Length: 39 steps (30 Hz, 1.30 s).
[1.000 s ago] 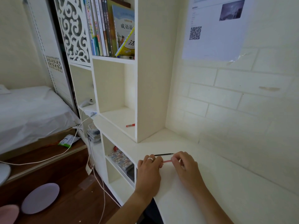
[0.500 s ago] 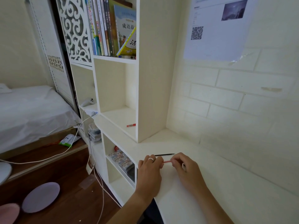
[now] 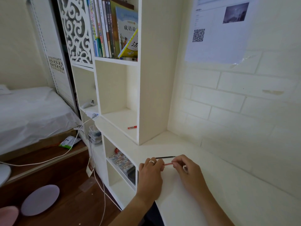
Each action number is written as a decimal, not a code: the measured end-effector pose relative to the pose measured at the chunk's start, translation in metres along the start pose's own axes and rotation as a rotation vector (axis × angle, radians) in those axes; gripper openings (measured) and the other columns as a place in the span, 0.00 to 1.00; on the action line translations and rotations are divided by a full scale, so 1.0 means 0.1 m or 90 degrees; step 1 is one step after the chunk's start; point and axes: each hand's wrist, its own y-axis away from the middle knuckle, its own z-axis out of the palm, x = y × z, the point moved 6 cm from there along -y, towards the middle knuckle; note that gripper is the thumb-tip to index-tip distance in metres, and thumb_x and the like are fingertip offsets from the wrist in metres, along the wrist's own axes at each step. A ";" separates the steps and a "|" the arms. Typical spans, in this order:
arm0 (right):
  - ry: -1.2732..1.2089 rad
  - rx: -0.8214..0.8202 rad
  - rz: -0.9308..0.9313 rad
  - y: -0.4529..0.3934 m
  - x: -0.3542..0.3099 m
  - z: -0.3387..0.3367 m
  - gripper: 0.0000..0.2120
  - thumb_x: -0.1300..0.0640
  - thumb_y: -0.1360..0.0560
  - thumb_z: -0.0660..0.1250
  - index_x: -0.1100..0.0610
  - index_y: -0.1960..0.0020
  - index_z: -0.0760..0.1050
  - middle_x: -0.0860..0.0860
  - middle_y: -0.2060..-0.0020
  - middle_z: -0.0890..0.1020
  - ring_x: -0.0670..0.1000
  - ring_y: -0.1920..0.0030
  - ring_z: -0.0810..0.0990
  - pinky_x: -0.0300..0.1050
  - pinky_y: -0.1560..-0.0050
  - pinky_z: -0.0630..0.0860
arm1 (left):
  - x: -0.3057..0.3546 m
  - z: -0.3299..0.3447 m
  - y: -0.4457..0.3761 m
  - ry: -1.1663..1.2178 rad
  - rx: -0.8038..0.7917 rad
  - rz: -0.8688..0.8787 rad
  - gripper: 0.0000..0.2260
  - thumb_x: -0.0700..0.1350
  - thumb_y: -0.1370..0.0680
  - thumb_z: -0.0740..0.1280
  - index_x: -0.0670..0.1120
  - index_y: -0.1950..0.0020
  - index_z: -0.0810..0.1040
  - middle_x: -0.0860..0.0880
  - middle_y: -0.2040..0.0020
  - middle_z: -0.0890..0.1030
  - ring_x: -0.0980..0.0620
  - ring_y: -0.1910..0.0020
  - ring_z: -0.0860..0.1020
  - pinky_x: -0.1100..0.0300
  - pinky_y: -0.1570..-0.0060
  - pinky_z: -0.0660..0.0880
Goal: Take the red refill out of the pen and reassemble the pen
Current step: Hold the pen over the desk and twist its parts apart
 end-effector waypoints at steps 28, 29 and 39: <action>0.017 0.007 -0.007 0.00 -0.03 -0.01 0.09 0.59 0.20 0.69 0.51 0.58 0.79 0.47 0.63 0.83 0.48 0.61 0.81 0.40 0.60 0.76 | -0.01 0.02 -0.01 0.014 -0.003 0.005 0.15 0.34 0.25 0.61 0.56 0.59 0.67 0.57 0.61 0.70 0.54 0.59 0.66 0.57 0.55 0.67; 0.016 0.004 -0.010 0.00 -0.04 -0.01 0.08 0.60 0.20 0.69 0.50 0.57 0.79 0.47 0.61 0.83 0.48 0.60 0.81 0.42 0.60 0.76 | -0.01 0.02 -0.01 0.015 -0.006 0.005 0.15 0.35 0.25 0.61 0.56 0.59 0.66 0.57 0.61 0.70 0.54 0.58 0.66 0.57 0.54 0.67; -0.018 0.028 0.016 0.00 -0.04 -0.05 0.09 0.57 0.20 0.70 0.51 0.59 0.79 0.48 0.67 0.84 0.46 0.63 0.82 0.31 0.63 0.73 | -0.02 0.02 -0.02 0.009 -0.009 0.003 0.14 0.35 0.27 0.62 0.55 0.59 0.67 0.56 0.62 0.69 0.54 0.59 0.66 0.57 0.56 0.66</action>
